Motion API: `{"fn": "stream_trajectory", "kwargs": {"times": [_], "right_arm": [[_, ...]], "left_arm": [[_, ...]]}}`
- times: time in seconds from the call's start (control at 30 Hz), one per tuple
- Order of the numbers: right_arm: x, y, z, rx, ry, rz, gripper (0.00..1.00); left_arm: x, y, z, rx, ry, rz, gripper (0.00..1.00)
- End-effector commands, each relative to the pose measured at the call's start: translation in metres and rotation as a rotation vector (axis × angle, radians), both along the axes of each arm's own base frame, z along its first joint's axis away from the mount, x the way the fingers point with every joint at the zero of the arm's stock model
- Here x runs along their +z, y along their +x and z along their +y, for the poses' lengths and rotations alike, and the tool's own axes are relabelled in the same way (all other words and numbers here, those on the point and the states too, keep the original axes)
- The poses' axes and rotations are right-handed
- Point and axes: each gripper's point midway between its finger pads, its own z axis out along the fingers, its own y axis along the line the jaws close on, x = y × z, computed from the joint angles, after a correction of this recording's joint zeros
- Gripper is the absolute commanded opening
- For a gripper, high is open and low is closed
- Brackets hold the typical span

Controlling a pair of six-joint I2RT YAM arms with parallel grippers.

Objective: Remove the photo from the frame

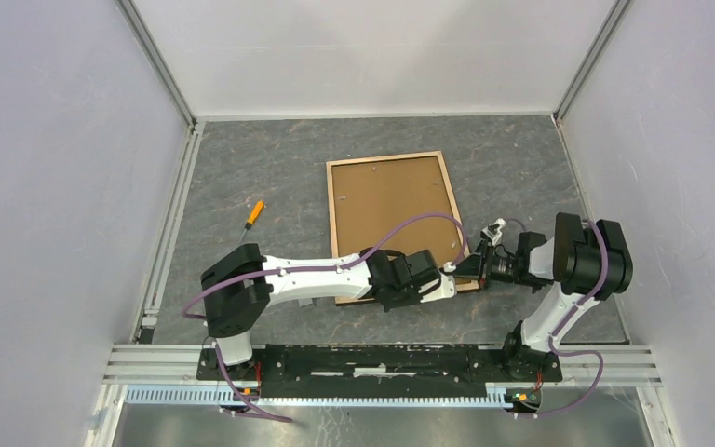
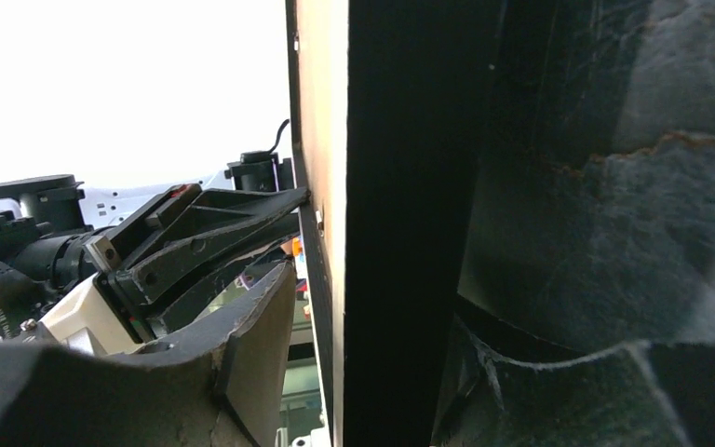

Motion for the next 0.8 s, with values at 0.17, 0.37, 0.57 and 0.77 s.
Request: {"fn": "stream_trajectory", "kwargs": {"times": [0.17,0.37,0.57,0.77], "right_arm": [[-0.007,-0.006,0.010,0.090,0.020,-0.001,0.48],[-0.007,-0.007,0.014,0.117,0.022,-0.012,0.28],[0.000,0.000,0.013,0.115,0.007,-0.053,0.00],[0.014,0.015,0.006,0.113,-0.095,-0.177,0.00]], "left_arm": [[0.032,0.018,-0.018,-0.035,-0.116,-0.106,0.02],[0.033,0.015,-0.018,-0.050,-0.124,-0.098,0.02],[0.043,0.013,-0.013,-0.050,-0.102,-0.060,0.25],[0.085,0.024,-0.008,0.012,-0.217,0.059,0.76]]}}
